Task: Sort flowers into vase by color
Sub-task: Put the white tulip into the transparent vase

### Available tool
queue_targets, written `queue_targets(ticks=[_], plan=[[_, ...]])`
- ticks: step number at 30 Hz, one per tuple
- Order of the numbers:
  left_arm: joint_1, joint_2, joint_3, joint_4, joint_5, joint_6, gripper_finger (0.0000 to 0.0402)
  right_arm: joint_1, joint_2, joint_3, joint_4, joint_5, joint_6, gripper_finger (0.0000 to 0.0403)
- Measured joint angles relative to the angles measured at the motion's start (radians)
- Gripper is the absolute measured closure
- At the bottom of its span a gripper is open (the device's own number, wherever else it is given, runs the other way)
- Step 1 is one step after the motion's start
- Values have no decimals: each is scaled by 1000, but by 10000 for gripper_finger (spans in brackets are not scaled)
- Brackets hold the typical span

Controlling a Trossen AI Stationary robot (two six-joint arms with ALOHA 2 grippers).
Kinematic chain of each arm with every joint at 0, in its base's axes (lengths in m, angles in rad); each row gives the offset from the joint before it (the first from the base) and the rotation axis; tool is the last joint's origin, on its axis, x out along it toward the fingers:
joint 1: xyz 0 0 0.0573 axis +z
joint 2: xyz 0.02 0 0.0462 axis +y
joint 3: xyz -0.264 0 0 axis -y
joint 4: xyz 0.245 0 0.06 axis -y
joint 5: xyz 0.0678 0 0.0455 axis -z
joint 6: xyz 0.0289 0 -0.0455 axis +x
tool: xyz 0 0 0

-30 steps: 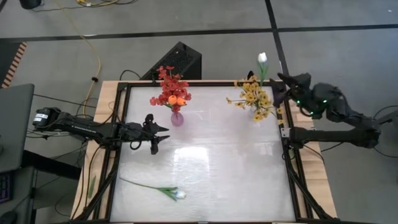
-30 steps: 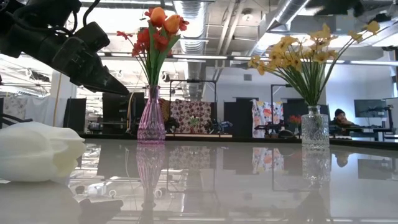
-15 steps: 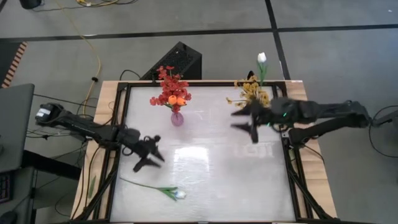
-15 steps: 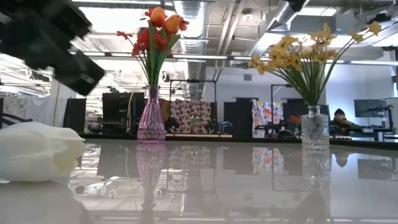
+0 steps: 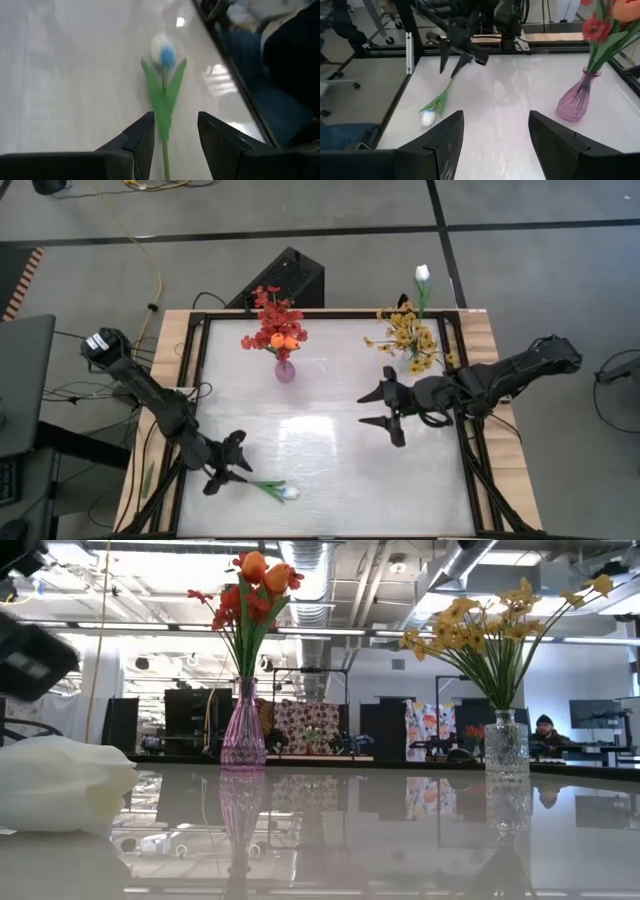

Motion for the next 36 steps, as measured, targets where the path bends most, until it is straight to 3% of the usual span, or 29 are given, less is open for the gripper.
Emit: queue_targets(ticks=[13,19,25,29,36], plan=[[-20,320,86,-1,36,-47,262,72,-2,0,-11,56,20,154],[-20,425,134,-11,38,34,283,75,-2,0,-18,56,-5,154],[-17,424,195,-155,-14,89,388,86,-2,0,-35,56,0,154],[9,381,237,-227,-80,192,396,113,-2,0,-78,56,19,154],[103,240,309,-196,-332,484,399,201,-2,0,-147,56,108,154]])
